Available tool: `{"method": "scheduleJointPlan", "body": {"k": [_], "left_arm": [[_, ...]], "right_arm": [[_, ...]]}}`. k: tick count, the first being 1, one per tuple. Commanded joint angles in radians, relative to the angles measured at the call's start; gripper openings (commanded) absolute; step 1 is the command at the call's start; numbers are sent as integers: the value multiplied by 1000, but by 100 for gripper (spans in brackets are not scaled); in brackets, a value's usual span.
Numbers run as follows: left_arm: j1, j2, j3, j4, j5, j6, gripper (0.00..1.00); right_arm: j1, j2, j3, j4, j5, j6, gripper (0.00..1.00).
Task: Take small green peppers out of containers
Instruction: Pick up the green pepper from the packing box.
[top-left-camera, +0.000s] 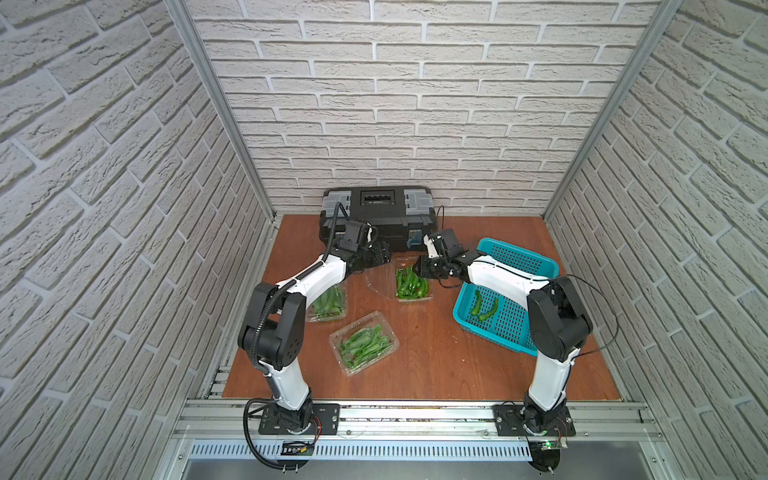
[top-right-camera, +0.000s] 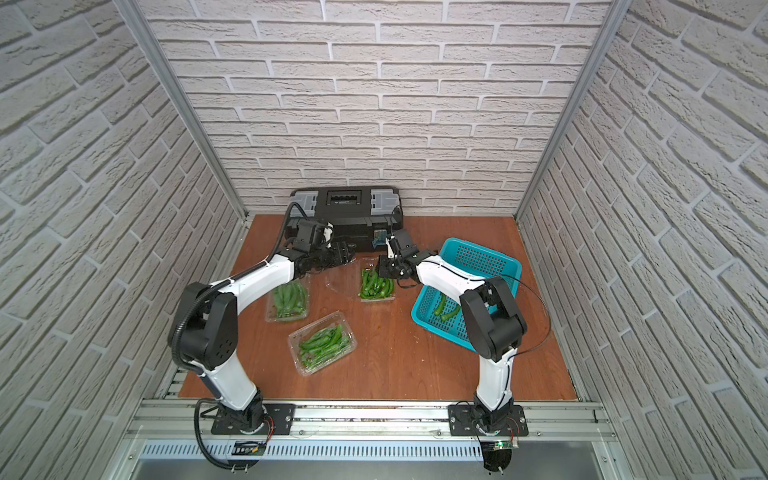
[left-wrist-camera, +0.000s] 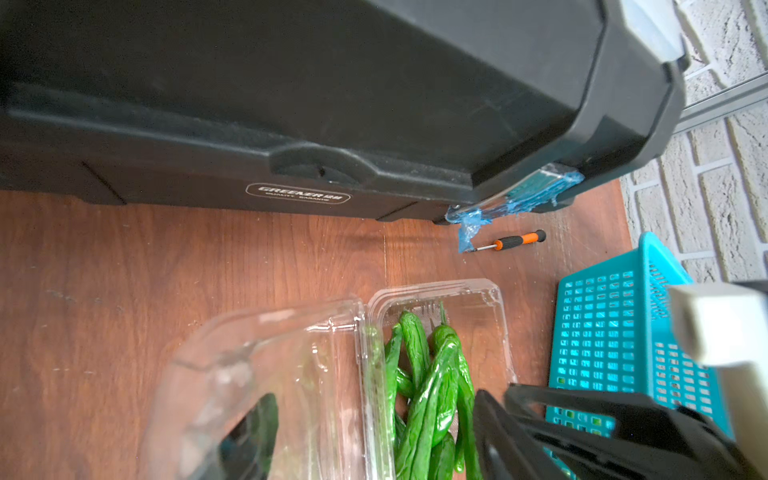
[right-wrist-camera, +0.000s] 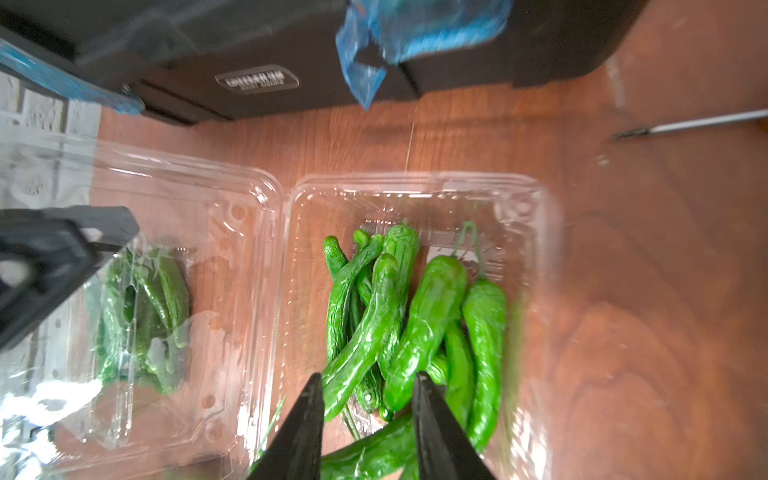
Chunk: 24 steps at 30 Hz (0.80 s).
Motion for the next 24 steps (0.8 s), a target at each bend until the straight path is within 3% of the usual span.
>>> {"method": "scheduleJointPlan", "body": {"k": [1,15,24], "left_arm": [[3,-5,18,2,3,7,74],[4,-22,12,-1,-6,4,73],[2,-26,3,-6,-11,2,73]], "right_arm": [[3,21,53,30,-54,-2,37],[2,170,141,32,-35,-19,35],[3,189,138,51,-35,-15,19]]}}
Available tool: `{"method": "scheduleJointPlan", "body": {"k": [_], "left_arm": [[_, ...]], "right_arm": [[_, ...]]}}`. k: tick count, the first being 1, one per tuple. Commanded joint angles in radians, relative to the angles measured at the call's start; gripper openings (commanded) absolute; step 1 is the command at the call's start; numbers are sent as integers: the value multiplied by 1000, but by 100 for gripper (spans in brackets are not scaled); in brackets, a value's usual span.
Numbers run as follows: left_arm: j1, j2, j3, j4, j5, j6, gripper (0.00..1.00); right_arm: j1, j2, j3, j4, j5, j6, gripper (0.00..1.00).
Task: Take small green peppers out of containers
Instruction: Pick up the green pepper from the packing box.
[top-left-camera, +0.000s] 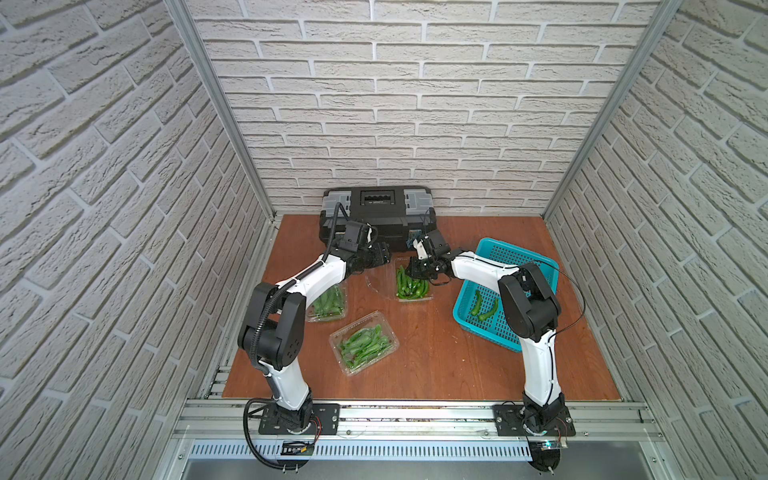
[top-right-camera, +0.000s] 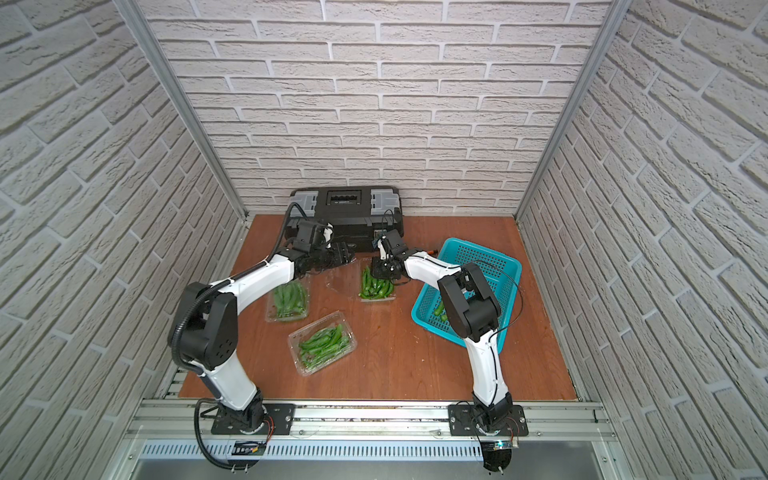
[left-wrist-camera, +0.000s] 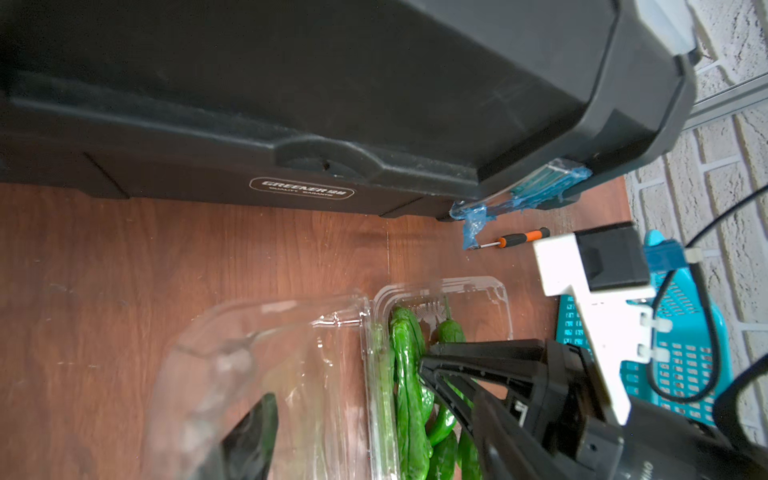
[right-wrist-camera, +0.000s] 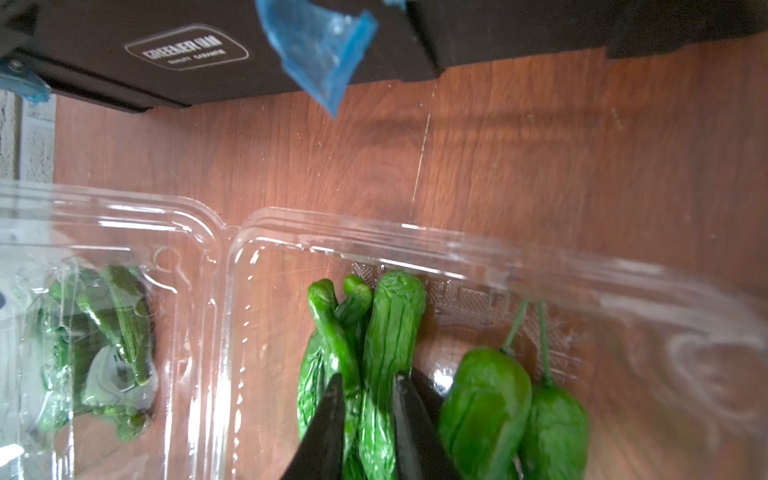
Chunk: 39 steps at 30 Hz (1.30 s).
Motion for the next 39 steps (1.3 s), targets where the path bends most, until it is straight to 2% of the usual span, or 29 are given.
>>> {"method": "scheduleJointPlan", "body": {"k": [1,11,20,32,39], "left_arm": [[2,-25,4,7,-8,0,73],[-6,-12,9,15,-3,-6,73],[-9,2,15,21,0,-7,73],[-9,13,15,26,6,-8,73],[-9,10,13,26,6,-7,74]], "right_arm": [[3,6,16,36,-1,-4,19],[17,-68,-31,58,18,-40,25],[42,-107,-82,-15,28,-67,26],[46,-61,-79,-4,-41,-28,28],[47,-23,-51,4,-90,-21,26]]}}
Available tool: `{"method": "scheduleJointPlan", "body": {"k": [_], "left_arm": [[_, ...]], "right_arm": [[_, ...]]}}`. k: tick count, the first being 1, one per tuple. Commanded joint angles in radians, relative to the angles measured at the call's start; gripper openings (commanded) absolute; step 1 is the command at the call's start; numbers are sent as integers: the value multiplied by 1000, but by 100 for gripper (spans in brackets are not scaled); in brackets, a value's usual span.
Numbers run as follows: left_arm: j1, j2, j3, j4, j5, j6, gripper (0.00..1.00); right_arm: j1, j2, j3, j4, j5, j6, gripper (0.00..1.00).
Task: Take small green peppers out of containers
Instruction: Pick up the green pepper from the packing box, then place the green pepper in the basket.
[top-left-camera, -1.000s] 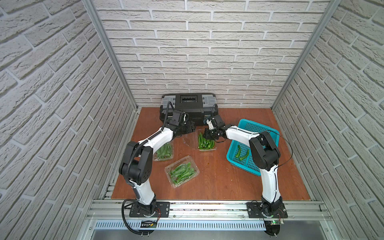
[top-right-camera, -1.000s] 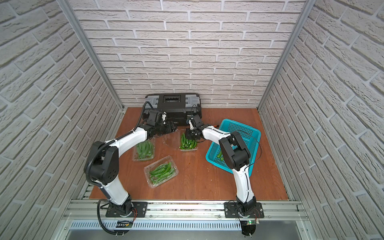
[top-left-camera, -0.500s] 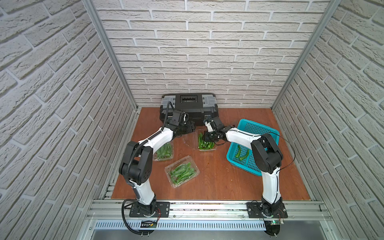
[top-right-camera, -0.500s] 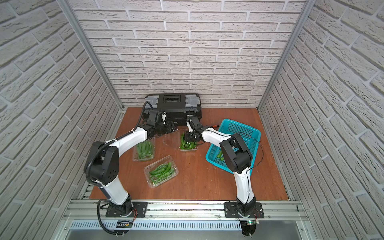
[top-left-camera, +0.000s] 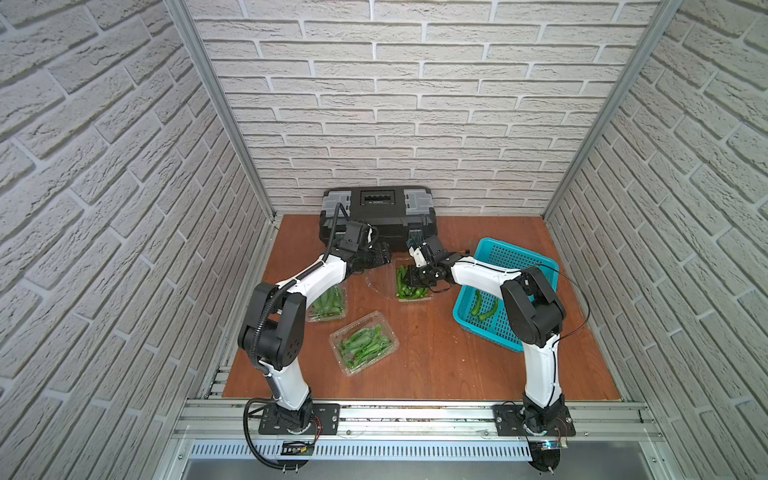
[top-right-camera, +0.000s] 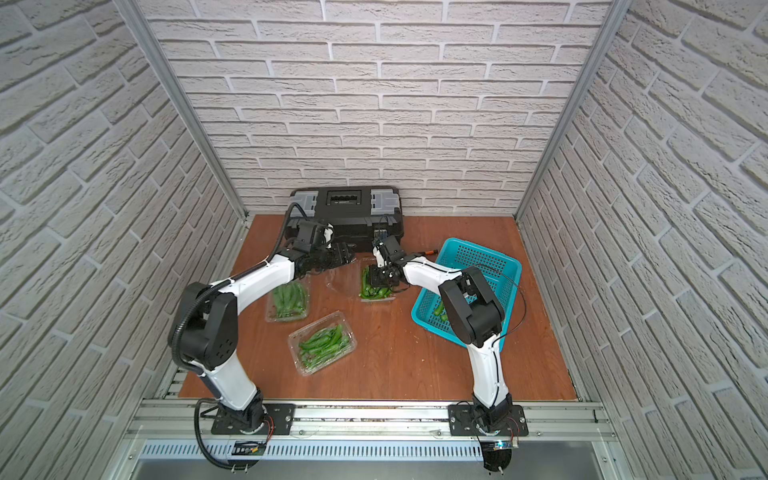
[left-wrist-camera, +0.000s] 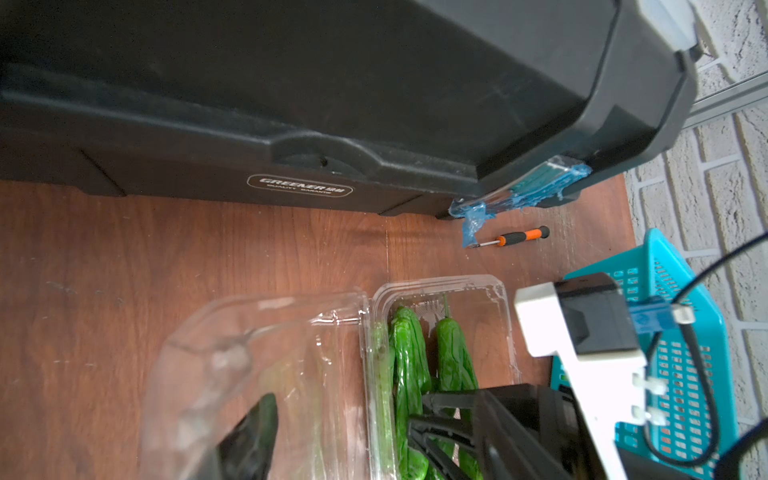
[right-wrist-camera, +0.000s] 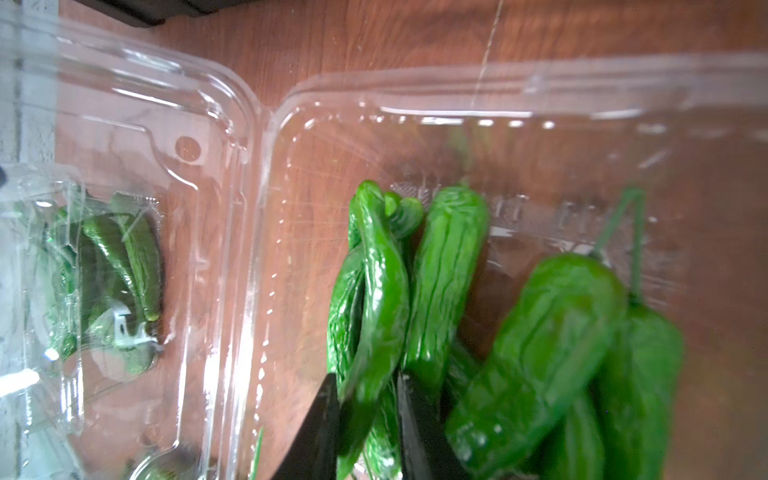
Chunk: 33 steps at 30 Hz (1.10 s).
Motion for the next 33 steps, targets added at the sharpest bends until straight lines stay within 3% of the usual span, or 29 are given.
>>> {"method": "scheduleJointPlan", "body": {"k": [1,5,10,15,25,29,33], "left_arm": [[-4,10,12,26,4,-5,74],[-4,11,13,26,4,-5,73],[-4,15,14,28,4,-9,73],[-4,17,12,35,-2,-19,73],[-7,28,13,34,-9,-20,73],[-7,34,15,36,-5,-22,73],[-8,36,13,39,-5,-22,73]], "right_arm": [[6,25,26,16,-39,7,25],[5,34,36,8,-35,10,21],[6,4,16,45,-22,16,8],[5,-93,-53,161,8,43,5],[-15,-361,-187,219,268,57,4],[-38,-480,-278,201,511,131,3],[-78,-590,-355,15,890,345,2]]}}
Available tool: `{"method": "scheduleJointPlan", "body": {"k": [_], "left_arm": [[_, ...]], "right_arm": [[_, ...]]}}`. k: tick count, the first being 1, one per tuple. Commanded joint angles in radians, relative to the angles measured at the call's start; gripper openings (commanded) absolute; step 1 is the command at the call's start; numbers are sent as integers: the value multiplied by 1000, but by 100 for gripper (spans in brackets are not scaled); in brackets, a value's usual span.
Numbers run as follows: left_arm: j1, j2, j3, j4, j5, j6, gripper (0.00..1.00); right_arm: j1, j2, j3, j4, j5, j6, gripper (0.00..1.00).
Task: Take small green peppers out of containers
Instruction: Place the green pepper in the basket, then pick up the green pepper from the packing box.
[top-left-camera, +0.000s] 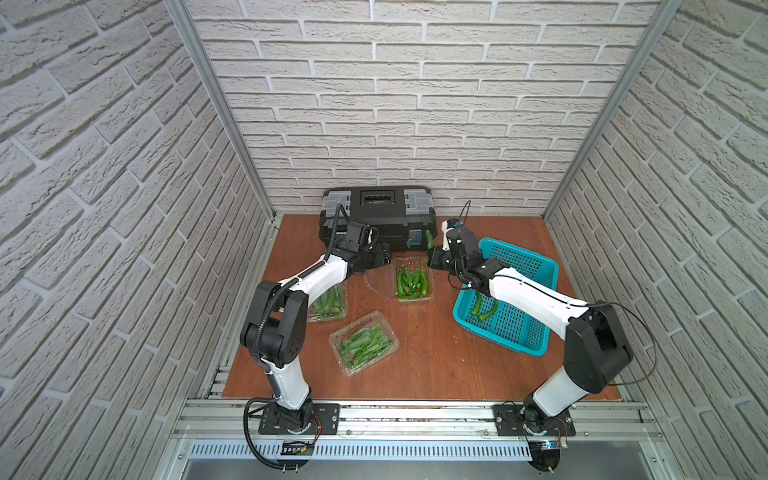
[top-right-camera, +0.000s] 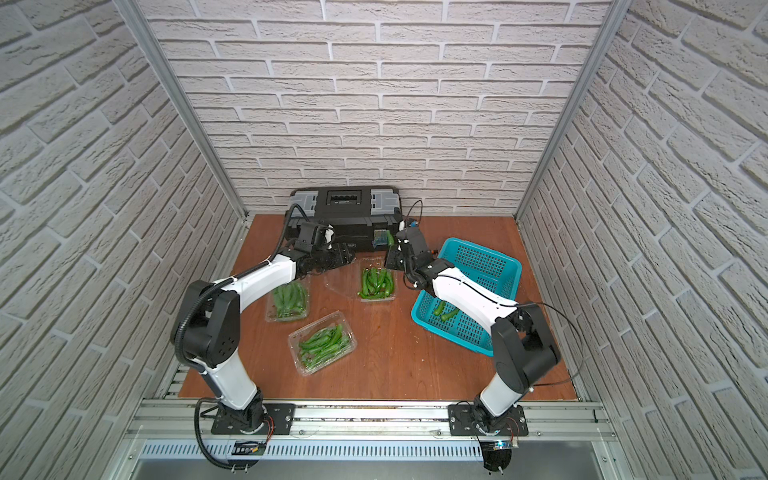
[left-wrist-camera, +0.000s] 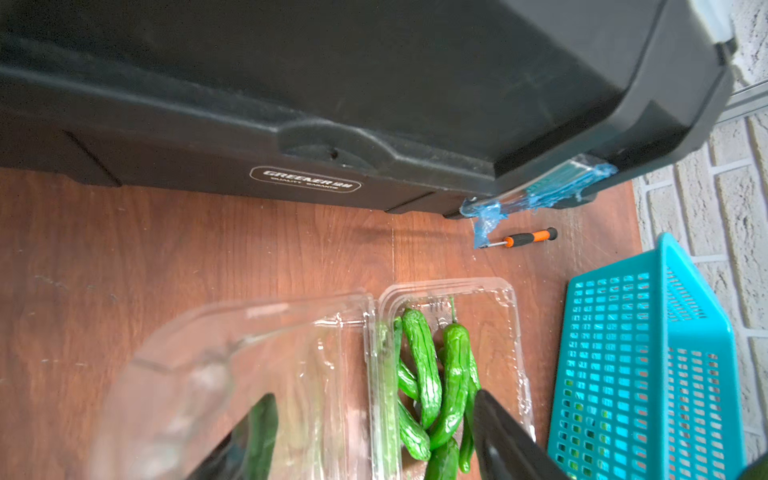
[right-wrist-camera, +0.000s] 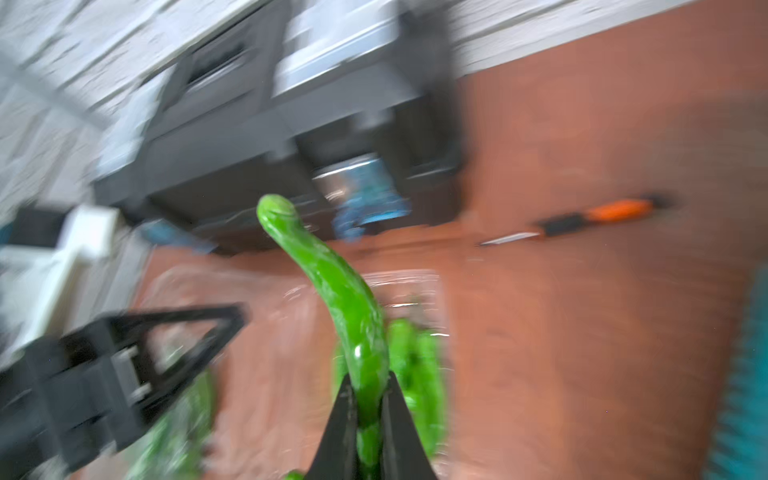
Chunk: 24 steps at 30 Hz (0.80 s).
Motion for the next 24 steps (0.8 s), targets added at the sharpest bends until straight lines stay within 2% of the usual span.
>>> {"method": "scheduleJointPlan", "body": {"k": [1,3,4,7,8,10,14,16,18,21,24], "left_arm": [[-8,10,10,31,-2,-3,73],[-7,13,11,30,0,-2,73],[-6,15,12,30,1,-1,73],[-7,19,14,31,6,-1,74],[-7,20,16,31,5,-1,73],[-8,20,15,33,6,-2,73],[-6,19,16,29,4,-2,73],[-7,22,18,23,4,1,73],[-6,21,18,19,3,1,73],[-7,18,17,16,-2,-1,73],[-7,12,16,13,-9,-1,73]], "right_arm": [[-44,-69,-48,-169,387,206,3],[-71,-81,-69,-247,448,277,4],[-86,-81,-79,-271,455,296,9],[-109,-56,-68,-362,459,326,32],[-109,-45,-57,-378,462,312,37],[-105,-29,-31,-372,440,242,43],[-50,-30,-7,-219,358,17,44],[-9,-26,5,-101,232,-145,43],[10,7,47,-60,46,-233,42],[20,105,155,-125,-190,-255,41],[25,220,259,-212,-351,-251,40]]}}
